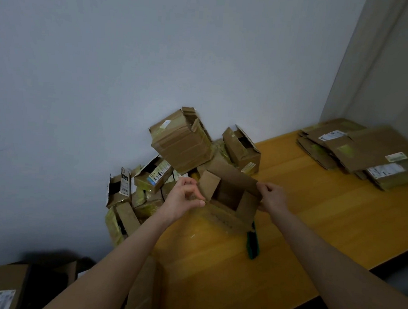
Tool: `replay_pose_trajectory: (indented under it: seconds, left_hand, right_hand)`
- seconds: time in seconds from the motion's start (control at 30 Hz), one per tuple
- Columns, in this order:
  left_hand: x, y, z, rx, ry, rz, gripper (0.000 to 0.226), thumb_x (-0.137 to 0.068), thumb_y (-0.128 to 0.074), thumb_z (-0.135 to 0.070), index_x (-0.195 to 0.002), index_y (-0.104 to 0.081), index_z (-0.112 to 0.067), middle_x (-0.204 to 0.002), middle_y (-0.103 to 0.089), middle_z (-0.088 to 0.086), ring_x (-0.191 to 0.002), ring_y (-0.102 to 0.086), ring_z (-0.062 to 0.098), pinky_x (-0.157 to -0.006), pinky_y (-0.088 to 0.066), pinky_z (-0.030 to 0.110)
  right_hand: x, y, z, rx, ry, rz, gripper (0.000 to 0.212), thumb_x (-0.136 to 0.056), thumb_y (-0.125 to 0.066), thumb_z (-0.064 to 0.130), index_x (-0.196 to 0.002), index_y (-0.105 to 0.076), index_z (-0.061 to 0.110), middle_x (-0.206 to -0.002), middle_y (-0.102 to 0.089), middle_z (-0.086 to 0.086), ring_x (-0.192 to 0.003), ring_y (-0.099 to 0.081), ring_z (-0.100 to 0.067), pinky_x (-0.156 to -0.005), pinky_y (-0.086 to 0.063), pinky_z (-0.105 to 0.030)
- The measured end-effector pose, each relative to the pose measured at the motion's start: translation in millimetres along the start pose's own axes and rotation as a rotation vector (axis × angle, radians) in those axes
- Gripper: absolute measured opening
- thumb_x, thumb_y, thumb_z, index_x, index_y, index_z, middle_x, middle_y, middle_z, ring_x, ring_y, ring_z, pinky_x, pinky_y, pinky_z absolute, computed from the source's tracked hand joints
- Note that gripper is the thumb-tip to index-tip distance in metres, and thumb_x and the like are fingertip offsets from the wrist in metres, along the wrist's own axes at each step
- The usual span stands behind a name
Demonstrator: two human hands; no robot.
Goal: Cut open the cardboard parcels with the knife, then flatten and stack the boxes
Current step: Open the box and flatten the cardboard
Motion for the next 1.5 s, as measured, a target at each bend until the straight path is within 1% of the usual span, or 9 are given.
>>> replay_pose_trajectory:
  seconds: [0.13,0.33,0.53,0.77,0.83,0.93,1.03,1.2,1.5]
  left_hand:
    - [5,-8,28,-0.074,0.132,0.076,0.022,-0.084,-0.071,-0.034,-0.068,-0.065,-0.020,-0.129,-0.045,-0.004,-0.124,-0.040,0.011,-0.102,-0.039,0.035]
    - [-4,24,16,-0.583,0.386,-0.243,0.074,-0.075,-0.065,-0.067,-0.121,-0.041,-0.015,-0.100,-0.063,0.001,-0.086,-0.064,0.018,-0.057,-0.046,0.028]
    - [-13,31,20,-0.960,0.455,-0.134,0.094,-0.074,-0.062,-0.072,-0.143,-0.030,-0.016,-0.140,-0.038,0.015,-0.121,-0.050,0.031,-0.078,-0.051,0.037]
    - [-21,10,12,-0.556,0.244,-0.107,0.049,-0.095,-0.051,-0.035,-0.135,-0.039,-0.009,-0.110,-0.060,0.012,-0.094,-0.061,0.029,-0.073,-0.051,0.037]
    - [-21,14,2,-0.447,0.170,-0.173,0.023,-0.100,-0.040,-0.025,-0.109,-0.053,-0.009,-0.087,-0.059,0.010,-0.081,-0.058,0.029,-0.064,-0.044,0.034]
    - [-17,32,-6,-0.323,0.169,-0.323,0.033,-0.104,-0.037,-0.023,-0.078,-0.051,-0.011,-0.067,-0.051,0.003,-0.066,-0.054,0.023,-0.055,-0.040,0.030]
    - [-16,39,-3,-0.185,0.216,-0.394,0.037,-0.104,-0.039,-0.031,-0.085,-0.058,-0.005,-0.072,-0.059,0.007,-0.065,-0.060,0.024,-0.060,-0.051,0.035]
    - [-12,26,-6,-0.016,0.259,-0.375,0.033,-0.104,-0.038,-0.027,-0.085,-0.056,-0.008,-0.069,-0.053,0.003,-0.056,-0.060,0.014,-0.065,-0.059,0.041]
    - [-4,36,32,0.275,0.422,-0.427,0.036,-0.104,-0.038,-0.028,-0.128,-0.051,-0.004,-0.103,-0.058,0.012,-0.078,-0.069,0.033,-0.067,-0.060,0.041]
  right_hand:
    - [0,3,1,0.002,0.006,-0.076,0.032,-0.099,-0.051,0.030,-0.083,-0.060,0.004,-0.083,-0.056,-0.012,-0.082,-0.061,-0.032,-0.077,-0.057,-0.050]
    - [9,-13,37,0.293,0.270,-0.035,0.038,-0.097,-0.053,0.033,-0.075,-0.063,0.004,-0.075,-0.062,-0.012,-0.076,-0.062,-0.032,-0.068,-0.055,-0.048]
    - [16,-19,50,0.464,0.382,-0.023,0.033,-0.097,-0.051,0.038,-0.082,-0.067,0.013,-0.076,-0.062,-0.002,-0.071,-0.059,-0.019,-0.065,-0.051,-0.039]
    - [10,-18,42,0.315,0.349,-0.030,0.037,-0.097,-0.053,0.037,-0.076,-0.064,0.009,-0.074,-0.062,-0.008,-0.073,-0.061,-0.027,-0.068,-0.056,-0.050]
    - [5,-13,35,0.222,0.289,-0.042,0.037,-0.097,-0.053,0.036,-0.078,-0.064,0.007,-0.075,-0.062,-0.014,-0.076,-0.062,-0.033,-0.069,-0.055,-0.055]
    - [-1,-6,21,0.117,0.186,-0.074,0.033,-0.098,-0.053,0.032,-0.085,-0.064,0.004,-0.078,-0.061,-0.013,-0.083,-0.062,-0.036,-0.078,-0.054,-0.056]
    - [-4,-2,9,0.009,0.089,-0.111,0.028,-0.096,-0.057,0.032,-0.110,-0.058,0.009,-0.099,-0.062,-0.008,-0.100,-0.062,-0.032,-0.087,-0.053,-0.048]
    - [-2,-27,-15,0.090,-0.133,0.052,0.078,-0.075,-0.080,0.038,-0.134,-0.045,0.001,-0.128,-0.055,-0.014,-0.119,-0.053,-0.031,-0.097,-0.047,-0.042]
    - [-1,-21,-25,-0.107,-0.220,0.094,0.035,-0.103,-0.041,0.022,-0.130,-0.051,0.002,-0.109,-0.058,-0.014,-0.096,-0.056,-0.028,-0.076,-0.049,-0.038]
Point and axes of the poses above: each hand's wrist, its own x-axis away from the middle knuckle, its own y-axis out of the back of the hand, z = x × y, the point moved 10 cm from there along -x, towards the middle knuckle
